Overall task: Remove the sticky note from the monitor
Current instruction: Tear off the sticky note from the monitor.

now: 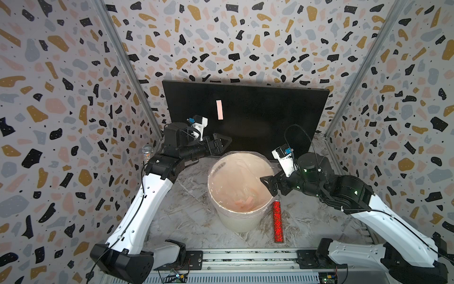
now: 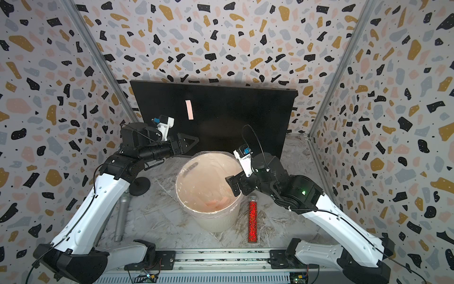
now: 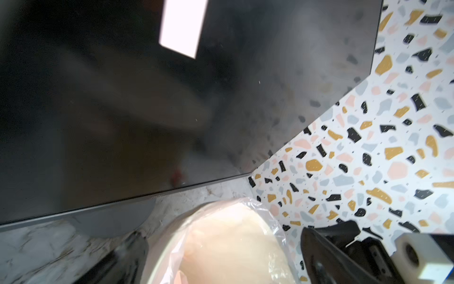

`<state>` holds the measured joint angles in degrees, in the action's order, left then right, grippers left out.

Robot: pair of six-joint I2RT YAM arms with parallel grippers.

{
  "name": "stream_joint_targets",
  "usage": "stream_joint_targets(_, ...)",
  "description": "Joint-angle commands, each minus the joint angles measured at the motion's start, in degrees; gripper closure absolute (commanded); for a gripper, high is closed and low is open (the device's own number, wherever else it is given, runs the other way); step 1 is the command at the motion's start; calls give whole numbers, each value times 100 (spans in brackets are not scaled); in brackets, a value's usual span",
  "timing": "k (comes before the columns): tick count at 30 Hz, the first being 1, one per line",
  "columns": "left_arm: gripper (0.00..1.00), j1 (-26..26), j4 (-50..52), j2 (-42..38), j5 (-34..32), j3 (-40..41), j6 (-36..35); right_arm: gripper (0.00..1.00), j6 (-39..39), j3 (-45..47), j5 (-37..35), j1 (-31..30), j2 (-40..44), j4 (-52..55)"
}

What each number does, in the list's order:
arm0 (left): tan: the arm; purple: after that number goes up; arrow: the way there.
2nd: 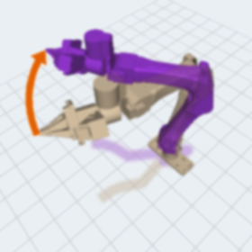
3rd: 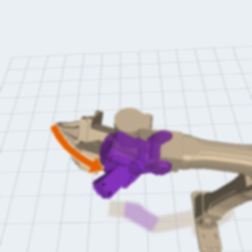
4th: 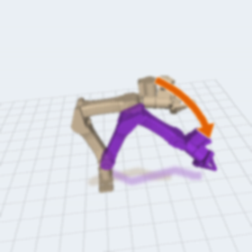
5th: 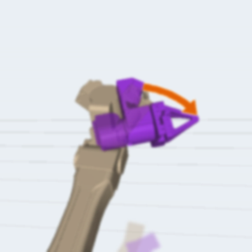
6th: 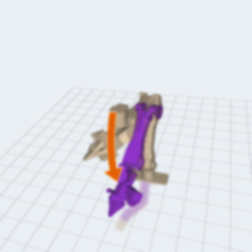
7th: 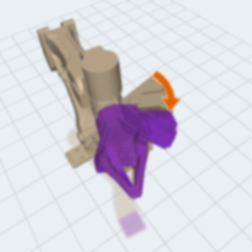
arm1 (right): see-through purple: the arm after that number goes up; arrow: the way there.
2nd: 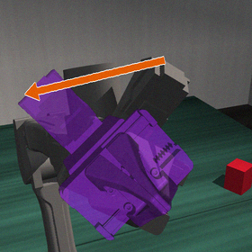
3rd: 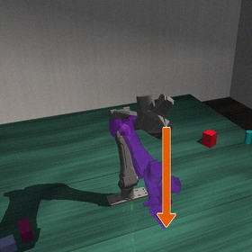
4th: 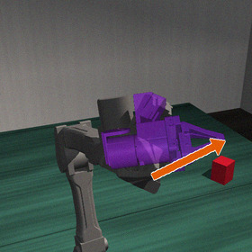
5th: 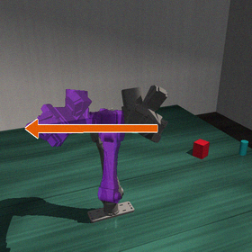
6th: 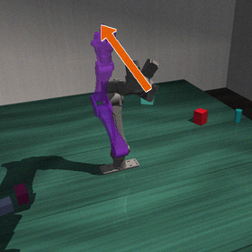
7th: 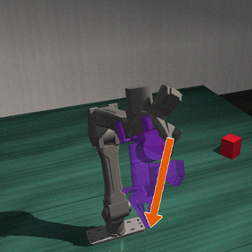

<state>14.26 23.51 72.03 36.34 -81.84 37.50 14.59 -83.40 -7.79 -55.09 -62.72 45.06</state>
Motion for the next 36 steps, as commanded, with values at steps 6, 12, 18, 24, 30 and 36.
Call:
stream_joint_targets(6,1,-503,-2436,430,820,183,1439,0,-199,-1,-139,-10,131,40)
stream_joint_targets(12,1,-622,-3317,784,990,140,2022,0,-278,-4,-208,-2,133,38)
stream_joint_targets(18,0,-620,-3995,1133,1117,-45,2483,0,-329,-9,-245,24,129,38)
stream_joint_targets(24,3,-618,-4306,1414,1197,-265,2739,0,-352,-36,-259,42,56,38)
stream_joint_targets(30,10,-618,-4537,1550,1218,-441,2979,0,-343,-63,-254,51,14,40)
stream_joint_targets(36,19,-618,-4515,1571,1209,-556,3008,0,-325,-56,-241,60,14,38)
